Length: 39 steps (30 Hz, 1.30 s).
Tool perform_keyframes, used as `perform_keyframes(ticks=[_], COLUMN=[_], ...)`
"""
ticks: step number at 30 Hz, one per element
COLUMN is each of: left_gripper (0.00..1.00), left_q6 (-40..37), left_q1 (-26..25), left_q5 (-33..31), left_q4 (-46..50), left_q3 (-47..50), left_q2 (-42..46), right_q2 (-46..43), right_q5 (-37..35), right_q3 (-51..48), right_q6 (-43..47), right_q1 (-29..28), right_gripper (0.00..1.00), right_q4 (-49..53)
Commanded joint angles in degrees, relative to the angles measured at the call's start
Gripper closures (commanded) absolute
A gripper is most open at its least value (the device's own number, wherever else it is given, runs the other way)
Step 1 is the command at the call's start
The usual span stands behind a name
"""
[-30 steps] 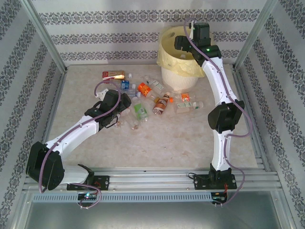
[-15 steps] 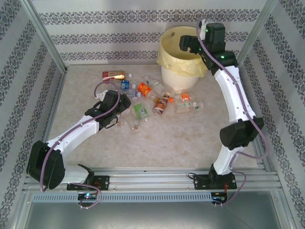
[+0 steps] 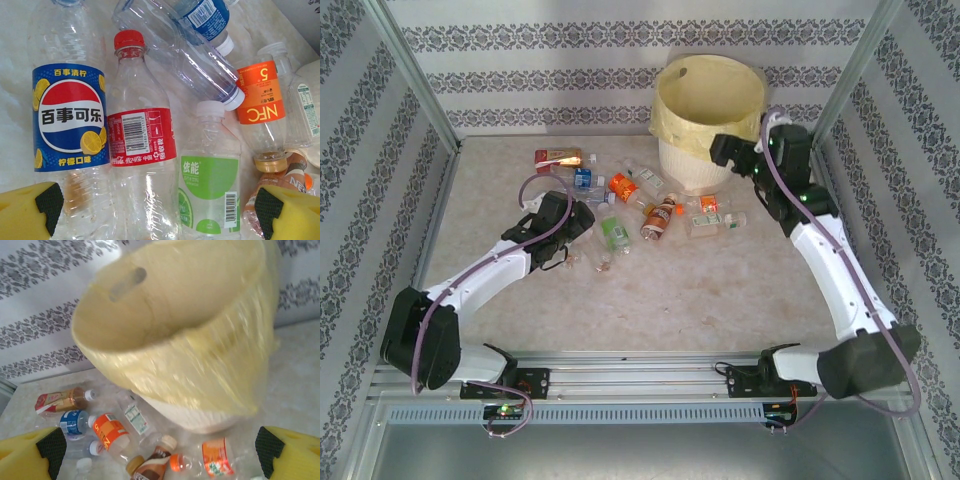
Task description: Put the plastic bottles in the bin
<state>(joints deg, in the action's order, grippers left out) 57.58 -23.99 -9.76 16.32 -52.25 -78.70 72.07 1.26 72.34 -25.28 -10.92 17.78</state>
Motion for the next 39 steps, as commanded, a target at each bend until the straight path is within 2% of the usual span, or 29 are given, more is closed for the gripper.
perform_keyframes(ticks=[1,4,9,14,18,21,23,34,39], left_gripper=[0.01,0.01,0.01,0.01,0.01,0.01,0.01,0.01,0.01], left_q6=[1.18,1.47,1.66,1.39,1.74,1.57,1.57,1.52,1.04], left_q1=[0.74,0.96,1.13,1.13,1.2,1.17,1.22,1.21,1.22], left_q5=[0.68,1.27,2.02,2.02,1.79,1.98,1.94,2.01,1.98], left_q4=[-2.38,-2.87,-2.87,-2.62,-2.52,-2.35,-2.41,-1.64,-0.77], left_q3=[0.13,0.2,-0.07,-0.06,0.04,-0.27,-0.24,-1.15,-1.89], left_q2=[-0.72,-1.23,-1.99,-1.96,-1.89,-1.91,-1.93,-2.07,-2.25], right_q2=[-4.1,-5.58,-4.32,1.53,7.18,10.18,11.89,23.19,26.63], right_q5=[-2.59,-3.24,2.59,7.07,9.41,8.08,7.0,9.43,10.75], right_q3=[-7.69,-14.4,-23.66,-24.96,-24.29,-24.53,-25.38,-26.63,-27.57], right_q6=[-6.51,-12.96,-23.04,-30.0,-33.01,-36.02,-37.27,-47.78,-50.6], right_q1=[1.17,2.78,7.14,11.41,11.84,11.8,11.8,11.71,11.74], right_gripper=[0.02,0.02,0.02,0.02,0.02,0.03,0.12,0.24,0.34], right_q4=[-5.07,-5.89,-11.19,-11.59,-12.53,-14.28,-18.01,-29.82,-35.17])
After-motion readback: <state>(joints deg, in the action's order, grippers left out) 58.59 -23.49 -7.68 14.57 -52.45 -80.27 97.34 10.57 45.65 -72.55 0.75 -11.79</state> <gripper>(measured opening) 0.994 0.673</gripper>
